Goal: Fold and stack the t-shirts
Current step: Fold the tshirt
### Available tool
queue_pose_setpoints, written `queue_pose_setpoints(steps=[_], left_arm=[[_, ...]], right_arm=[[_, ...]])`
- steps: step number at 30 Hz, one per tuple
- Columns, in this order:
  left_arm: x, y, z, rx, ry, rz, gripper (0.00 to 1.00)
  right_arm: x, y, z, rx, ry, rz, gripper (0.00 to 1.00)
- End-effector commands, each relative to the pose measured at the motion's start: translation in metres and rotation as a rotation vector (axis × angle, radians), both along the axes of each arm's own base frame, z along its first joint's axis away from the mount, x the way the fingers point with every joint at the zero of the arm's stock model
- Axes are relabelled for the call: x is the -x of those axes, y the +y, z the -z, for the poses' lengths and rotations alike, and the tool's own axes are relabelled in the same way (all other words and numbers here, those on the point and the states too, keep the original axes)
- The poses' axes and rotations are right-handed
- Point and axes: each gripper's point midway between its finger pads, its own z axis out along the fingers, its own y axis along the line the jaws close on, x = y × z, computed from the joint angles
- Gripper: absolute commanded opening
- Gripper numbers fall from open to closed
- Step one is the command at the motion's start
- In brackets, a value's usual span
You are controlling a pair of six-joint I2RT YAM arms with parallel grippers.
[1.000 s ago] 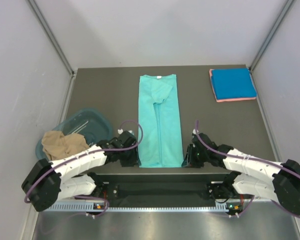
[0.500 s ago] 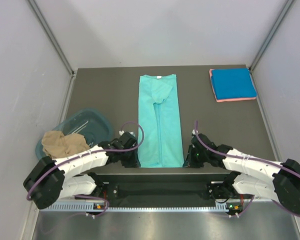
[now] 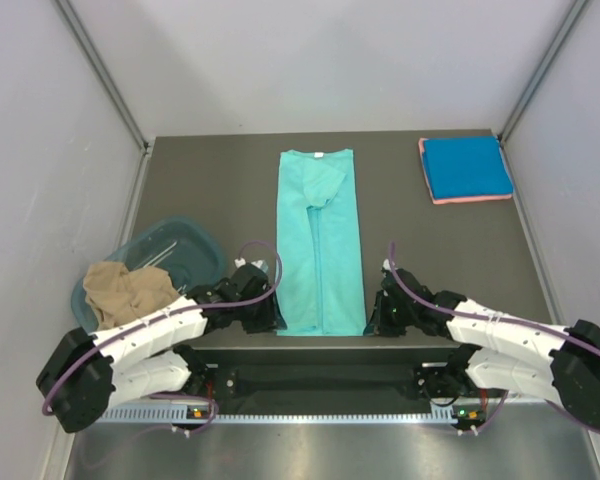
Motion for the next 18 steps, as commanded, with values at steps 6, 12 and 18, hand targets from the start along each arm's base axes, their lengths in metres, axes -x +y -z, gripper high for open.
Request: queue_pose_setpoints(steps=[6, 12, 18], left_arm=[[-0.01, -0.005, 0.001, 0.008, -0.019, -0.024, 0.45], [-0.009, -0.001, 0.014, -0.023, 0.0, -0.031, 0.42], [-0.008, 0.001, 0.014, -0.024, -0.005, -0.035, 0.3]], right_arm=[[-0.005, 0.013, -0.012, -0.056, -0.044, -0.002, 0.0], [-0.002, 0.013, -0.011, -0.059, -0.041, -0.001, 0.0], [-0.001, 0.014, -0.011, -0.069, -0.043, 0.005, 0.0]])
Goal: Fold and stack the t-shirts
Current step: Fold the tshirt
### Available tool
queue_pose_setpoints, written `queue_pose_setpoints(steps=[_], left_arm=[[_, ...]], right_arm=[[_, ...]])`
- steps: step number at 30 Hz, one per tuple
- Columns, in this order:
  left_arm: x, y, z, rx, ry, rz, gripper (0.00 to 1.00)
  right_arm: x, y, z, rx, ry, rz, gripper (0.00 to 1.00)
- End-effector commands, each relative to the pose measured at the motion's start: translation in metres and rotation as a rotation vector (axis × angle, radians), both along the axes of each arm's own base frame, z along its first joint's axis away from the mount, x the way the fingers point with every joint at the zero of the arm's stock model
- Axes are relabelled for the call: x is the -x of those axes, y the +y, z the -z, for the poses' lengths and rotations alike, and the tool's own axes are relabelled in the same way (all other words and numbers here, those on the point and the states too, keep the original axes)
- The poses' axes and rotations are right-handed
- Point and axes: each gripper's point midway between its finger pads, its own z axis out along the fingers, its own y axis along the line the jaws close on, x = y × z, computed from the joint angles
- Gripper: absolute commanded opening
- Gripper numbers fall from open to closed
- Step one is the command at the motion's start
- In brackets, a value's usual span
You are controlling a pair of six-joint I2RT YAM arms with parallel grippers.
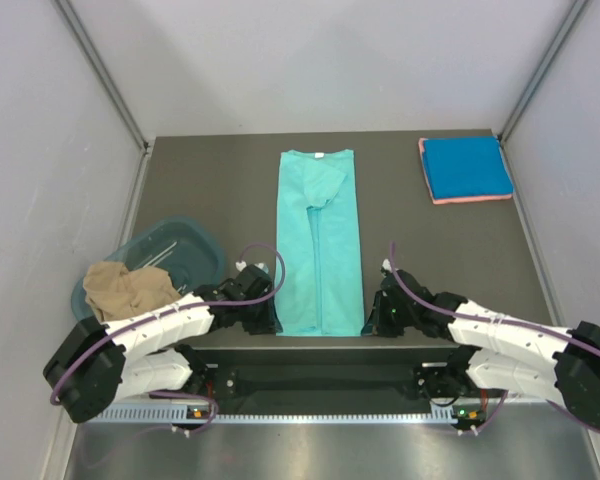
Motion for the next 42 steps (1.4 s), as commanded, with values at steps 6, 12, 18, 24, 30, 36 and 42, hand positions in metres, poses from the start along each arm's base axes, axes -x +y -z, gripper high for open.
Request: queue_pose_setpoints(steps=[6, 12, 18, 24, 30, 36, 42], left_arm=[[-0.008, -0.003, 0.0, 0.015, -0.033, -0.007, 0.16], [-0.006, -0.004, 0.002, 0.018, -0.018, -0.008, 0.0], [-0.01, -0.013, -0.009, 0.055, -0.026, -0.012, 0.0], [-0.026, -0.023, -0.019, 0.063, -0.033, -0.007, 0.0], [-0.049, -0.029, -0.026, 0.063, -0.041, -0.005, 0.0], [-0.086, -0.023, -0.037, 0.049, -0.052, -0.027, 0.0], [-0.14, -0.018, -0.047, 0.081, -0.062, -0.053, 0.0]], right_arm=[[-0.002, 0.009, -0.005, -0.039, -0.039, 0.001, 0.0], [-0.001, 0.008, -0.006, -0.047, -0.043, 0.008, 0.0], [-0.006, 0.013, -0.016, -0.059, -0.06, 0.005, 0.0], [-0.017, 0.021, -0.025, -0.024, -0.088, -0.031, 0.0], [-0.036, 0.032, -0.035, 0.011, -0.115, -0.065, 0.0], [-0.071, 0.036, -0.05, 0.038, -0.136, -0.09, 0.0], [-0.122, 0.036, -0.067, 0.05, -0.207, -0.114, 0.0]])
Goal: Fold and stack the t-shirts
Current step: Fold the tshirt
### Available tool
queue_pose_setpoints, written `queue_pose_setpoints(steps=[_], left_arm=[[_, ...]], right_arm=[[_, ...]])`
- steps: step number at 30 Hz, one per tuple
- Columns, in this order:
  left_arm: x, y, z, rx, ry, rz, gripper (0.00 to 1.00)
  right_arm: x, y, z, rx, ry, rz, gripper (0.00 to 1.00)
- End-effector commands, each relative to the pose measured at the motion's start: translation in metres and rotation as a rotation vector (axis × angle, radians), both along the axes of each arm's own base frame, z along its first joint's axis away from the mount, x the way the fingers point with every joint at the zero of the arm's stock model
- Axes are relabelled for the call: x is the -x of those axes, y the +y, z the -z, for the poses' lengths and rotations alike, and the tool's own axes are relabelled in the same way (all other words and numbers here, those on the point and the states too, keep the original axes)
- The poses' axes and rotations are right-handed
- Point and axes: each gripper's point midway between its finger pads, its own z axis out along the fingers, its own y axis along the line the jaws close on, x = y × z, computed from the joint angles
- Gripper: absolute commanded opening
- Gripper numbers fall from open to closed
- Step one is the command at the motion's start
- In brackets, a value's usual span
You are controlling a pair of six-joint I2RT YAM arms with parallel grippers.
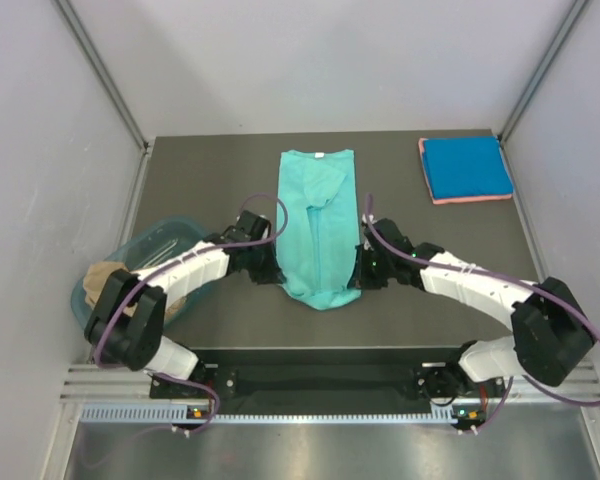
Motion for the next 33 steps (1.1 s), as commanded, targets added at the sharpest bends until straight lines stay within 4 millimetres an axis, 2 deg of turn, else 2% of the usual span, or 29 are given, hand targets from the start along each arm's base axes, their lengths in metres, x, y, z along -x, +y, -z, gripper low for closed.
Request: queue_pose_setpoints(steps=[1, 2, 4, 5, 6, 7, 8, 10, 11, 12, 13, 14, 16, 17, 29, 33], left_arm=[[-0.033, -0.006, -0.015, 0.047, -0.042, 0.036, 0.0], [-0.039, -0.006, -0.009, 0.046, -0.026, 0.041, 0.0], [-0.059, -0.007, -0.017, 0.049, -0.046, 0.031, 0.0], [-0.066, -0.005, -0.012, 0.028, -0.039, 0.032, 0.0], [-0.078, -0.006, -0.022, 0.023, -0.059, 0.026, 0.0], [-0.087, -0.002, -0.022, -0.004, -0.071, 0.015, 0.0], [-0.1, -0.004, -0.026, -0.014, -0.088, 0.013, 0.0], [-0.111, 0.002, -0.026, -0.044, -0.082, -0.005, 0.0], [-0.115, 0.003, -0.021, -0.06, -0.071, -0.008, 0.0], [-0.127, 0.002, -0.03, -0.063, -0.096, -0.013, 0.0], [-0.13, 0.003, -0.03, -0.079, -0.096, -0.018, 0.0], [-0.135, 0.006, -0.027, -0.106, -0.1, -0.029, 0.0], [-0.148, 0.007, -0.035, -0.124, -0.127, -0.044, 0.0], [-0.157, 0.01, -0.038, -0.146, -0.142, -0.057, 0.0], [-0.21, 0.015, -0.036, -0.162, -0.15, -0.13, 0.0], [-0.221, 0.017, -0.036, -0.154, -0.153, -0.149, 0.0]], right_arm=[[-0.036, 0.0, -0.015, 0.007, -0.059, -0.05, 0.0], [-0.047, 0.004, -0.025, -0.004, -0.082, -0.069, 0.0], [-0.063, 0.003, -0.023, 0.01, -0.083, -0.067, 0.0], [-0.076, 0.006, -0.034, 0.007, -0.119, -0.078, 0.0], [-0.081, 0.005, -0.028, 0.025, -0.101, -0.078, 0.0], [-0.088, 0.002, -0.028, 0.033, -0.106, -0.08, 0.0], [-0.098, 0.006, -0.037, 0.028, -0.126, -0.081, 0.0], [-0.108, 0.003, -0.031, 0.052, -0.112, -0.079, 0.0], [-0.116, 0.004, -0.037, 0.048, -0.127, -0.073, 0.0], [-0.12, 0.002, -0.032, 0.059, -0.116, -0.065, 0.0], [-0.124, 0.0, -0.032, 0.066, -0.116, -0.058, 0.0], [-0.13, 0.001, -0.036, 0.063, -0.127, -0.05, 0.0], [-0.138, -0.003, -0.034, 0.07, -0.121, -0.033, 0.0], [-0.144, -0.001, -0.039, 0.064, -0.134, -0.026, 0.0], [-0.193, -0.003, -0.039, 0.076, -0.159, 0.018, 0.0], [-0.208, -0.007, -0.038, 0.072, -0.17, 0.028, 0.0]])
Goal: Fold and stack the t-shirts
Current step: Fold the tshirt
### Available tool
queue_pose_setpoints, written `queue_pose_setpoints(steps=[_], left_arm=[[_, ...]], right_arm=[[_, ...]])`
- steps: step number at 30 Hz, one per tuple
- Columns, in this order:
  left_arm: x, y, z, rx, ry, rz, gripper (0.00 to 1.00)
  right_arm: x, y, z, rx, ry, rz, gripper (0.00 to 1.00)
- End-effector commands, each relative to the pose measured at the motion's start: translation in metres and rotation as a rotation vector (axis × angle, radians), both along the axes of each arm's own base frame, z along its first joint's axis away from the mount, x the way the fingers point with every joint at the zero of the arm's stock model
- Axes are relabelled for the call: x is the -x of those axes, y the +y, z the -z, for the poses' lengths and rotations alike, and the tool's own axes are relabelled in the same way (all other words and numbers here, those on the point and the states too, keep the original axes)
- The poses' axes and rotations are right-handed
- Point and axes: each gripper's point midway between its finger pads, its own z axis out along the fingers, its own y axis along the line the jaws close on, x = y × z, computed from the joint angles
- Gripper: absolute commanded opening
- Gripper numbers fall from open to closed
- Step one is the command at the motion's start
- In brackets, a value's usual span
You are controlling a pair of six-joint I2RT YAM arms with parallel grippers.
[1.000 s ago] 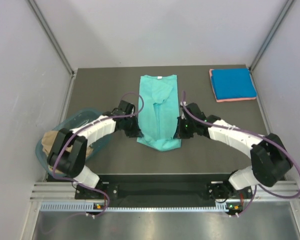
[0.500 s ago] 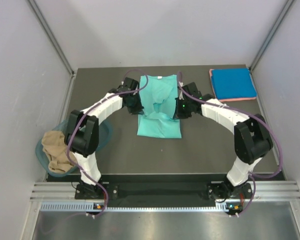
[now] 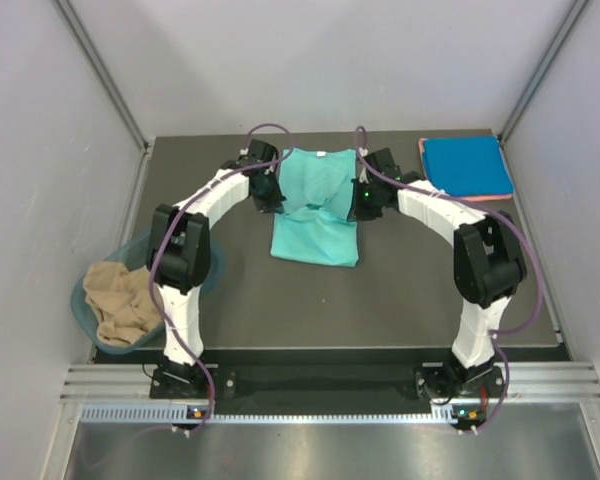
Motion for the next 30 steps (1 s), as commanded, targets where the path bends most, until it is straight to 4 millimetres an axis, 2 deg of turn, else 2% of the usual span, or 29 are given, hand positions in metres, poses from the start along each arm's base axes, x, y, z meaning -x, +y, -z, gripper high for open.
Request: queue_pose_setpoints(steps=[1, 4, 7, 12, 15, 23, 30], left_arm=[[-0.018, 0.004, -0.015, 0.015, -0.041, -0.031, 0.0], [-0.026, -0.002, -0.02, 0.049, -0.071, -0.021, 0.0], [-0.034, -0.002, -0.021, 0.062, -0.083, -0.026, 0.0], [-0.053, -0.003, -0.03, 0.069, -0.145, -0.022, 0.0], [-0.059, 0.001, -0.023, 0.056, -0.149, -0.034, 0.0], [-0.078, 0.003, -0.021, 0.035, -0.185, -0.03, 0.0], [-0.085, 0.007, -0.013, 0.001, -0.183, -0.049, 0.0]], right_arm=[[-0.025, 0.0, -0.02, -0.022, -0.073, -0.003, 0.0], [-0.033, 0.002, -0.021, -0.04, -0.084, -0.014, 0.0], [-0.042, 0.006, -0.028, -0.066, -0.111, -0.024, 0.0], [-0.054, 0.01, -0.028, -0.097, -0.127, -0.027, 0.0], [-0.06, 0.01, -0.027, -0.112, -0.129, -0.02, 0.0], [-0.075, 0.011, -0.024, -0.136, -0.145, -0.005, 0.0], [-0.086, 0.01, -0.018, -0.156, -0.146, 0.007, 0.0]])
